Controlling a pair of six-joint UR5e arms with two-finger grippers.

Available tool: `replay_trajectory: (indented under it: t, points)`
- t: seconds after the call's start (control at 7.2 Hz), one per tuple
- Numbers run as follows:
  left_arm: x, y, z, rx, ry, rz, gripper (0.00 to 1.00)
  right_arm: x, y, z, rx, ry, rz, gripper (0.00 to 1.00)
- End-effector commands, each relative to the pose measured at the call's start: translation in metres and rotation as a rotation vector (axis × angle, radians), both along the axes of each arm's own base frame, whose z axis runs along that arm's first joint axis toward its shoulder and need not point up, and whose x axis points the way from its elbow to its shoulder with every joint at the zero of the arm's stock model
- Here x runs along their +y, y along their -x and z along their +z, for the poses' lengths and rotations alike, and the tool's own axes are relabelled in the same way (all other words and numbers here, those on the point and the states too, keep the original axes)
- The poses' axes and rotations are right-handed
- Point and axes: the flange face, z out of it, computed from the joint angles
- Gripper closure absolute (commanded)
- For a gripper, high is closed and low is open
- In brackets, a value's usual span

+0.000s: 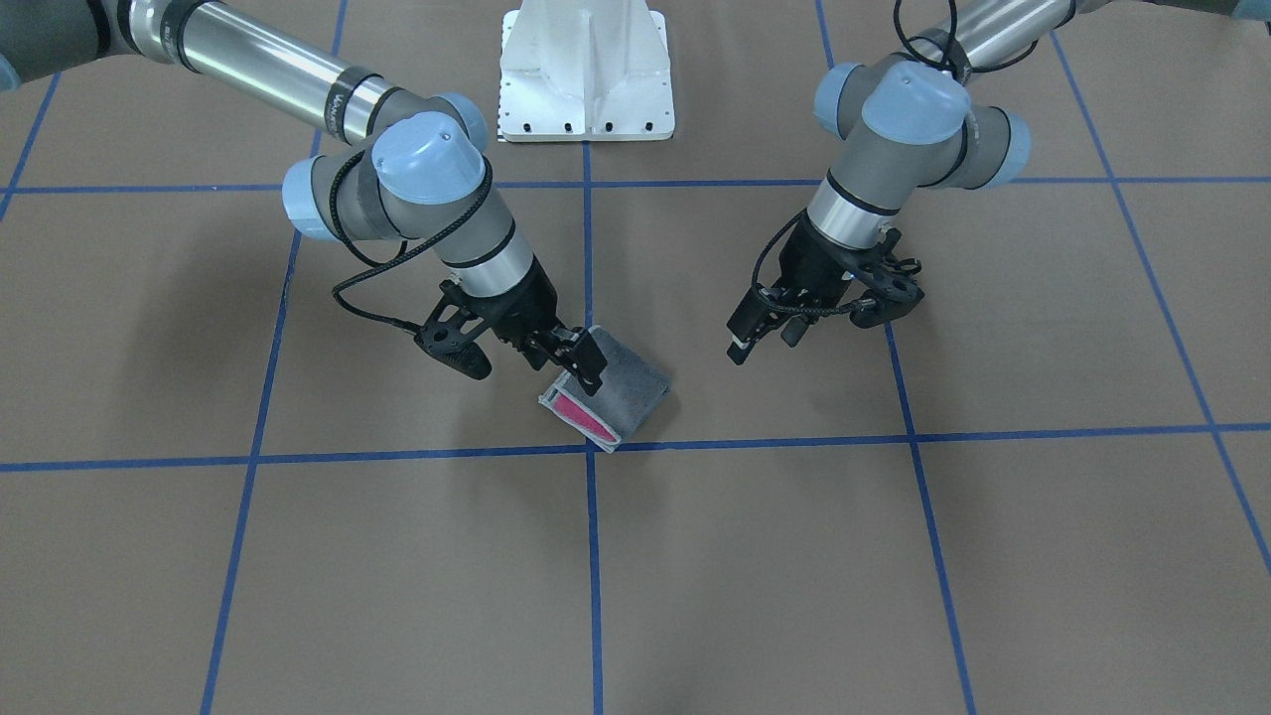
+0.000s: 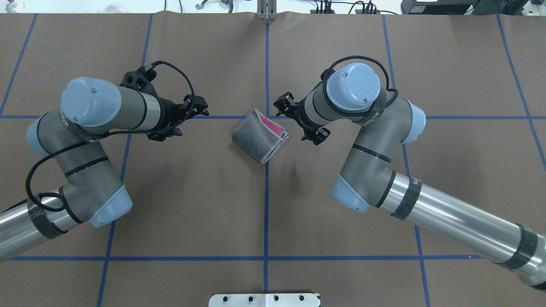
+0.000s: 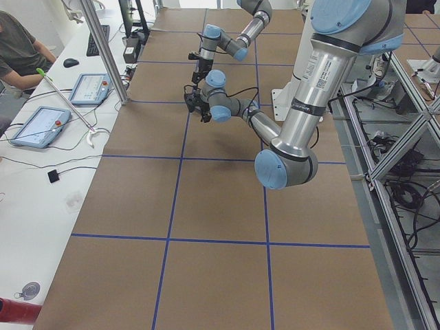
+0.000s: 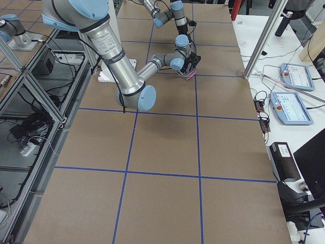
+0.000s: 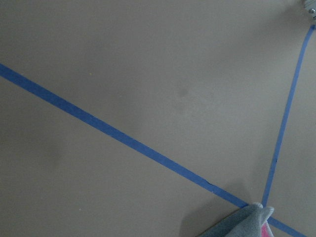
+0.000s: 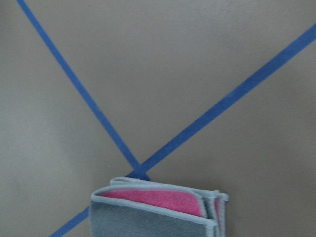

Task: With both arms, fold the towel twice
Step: 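Lower the right gripper onto the folded towel's edge and pinch it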

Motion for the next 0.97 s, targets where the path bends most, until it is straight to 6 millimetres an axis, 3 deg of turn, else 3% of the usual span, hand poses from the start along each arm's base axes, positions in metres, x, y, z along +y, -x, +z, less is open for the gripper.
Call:
replay_trajectory:
  t: [0.0,0.42,0.83]
  points:
    - [0.000,0.001,-0.001,0.000,-0.001,-0.001,0.01,0.015,0.024,0.001,-0.002,-0.151,-0.038,0.19]
    - [0.000,0.001,0.000,-0.002,0.000,-0.003,0.01,0.019,0.021,0.029,0.111,-0.405,-0.167,0.34]
    - [0.000,-0.002,0.001,-0.005,0.002,-0.001,0.01,0.019,0.021,0.042,0.154,-0.477,-0.207,0.42]
